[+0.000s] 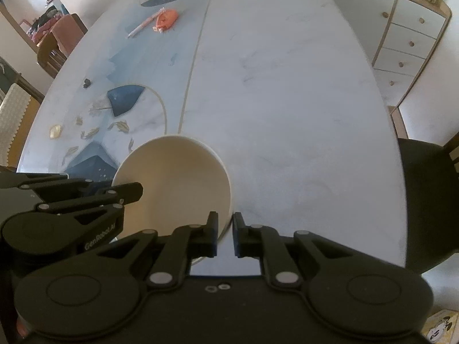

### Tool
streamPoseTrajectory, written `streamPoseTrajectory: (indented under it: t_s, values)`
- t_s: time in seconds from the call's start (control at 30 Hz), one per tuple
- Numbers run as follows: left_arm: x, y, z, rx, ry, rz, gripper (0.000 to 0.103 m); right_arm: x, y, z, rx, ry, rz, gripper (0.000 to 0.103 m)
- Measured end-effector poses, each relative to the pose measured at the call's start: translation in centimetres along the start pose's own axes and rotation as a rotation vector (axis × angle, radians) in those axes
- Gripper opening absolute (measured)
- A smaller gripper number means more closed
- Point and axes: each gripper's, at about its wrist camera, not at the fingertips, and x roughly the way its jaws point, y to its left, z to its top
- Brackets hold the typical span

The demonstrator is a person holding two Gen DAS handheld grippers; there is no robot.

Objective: Organize plates and bowls
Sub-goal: 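Carry the cream bowl and lower it into the pink pot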

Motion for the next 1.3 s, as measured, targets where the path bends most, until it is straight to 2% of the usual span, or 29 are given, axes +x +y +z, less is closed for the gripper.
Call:
streamPoseTrajectory:
  t_s: [0.43,0.77,1.03,1.3]
  values:
    - [-6.0,-4.3,-2.4,0.003,-0.048,-0.016,0.007,-7.0,-1.8,-3.7,0.0,-0.07,0.011,0.01]
    - [-9.7,-8.2,-5.7,-0.007,-0.054,-0.034,0.007,-11.2,-3.5,-7.7,-0.011,-0.079,0.014,0.011]
    - [-10.5,-11.0,-9.3,-0.009,-0.026,-0.047,0.007,-12.6,-4.5,-11.1,-0.054,-0.046,0.004,0.011]
    - [-9.7,-12.1,-12.3,-0.042,0.032,-0.07,0.007,-12.5,-4.5,-13.8,-0.116,-0.005,-0.014,0.012]
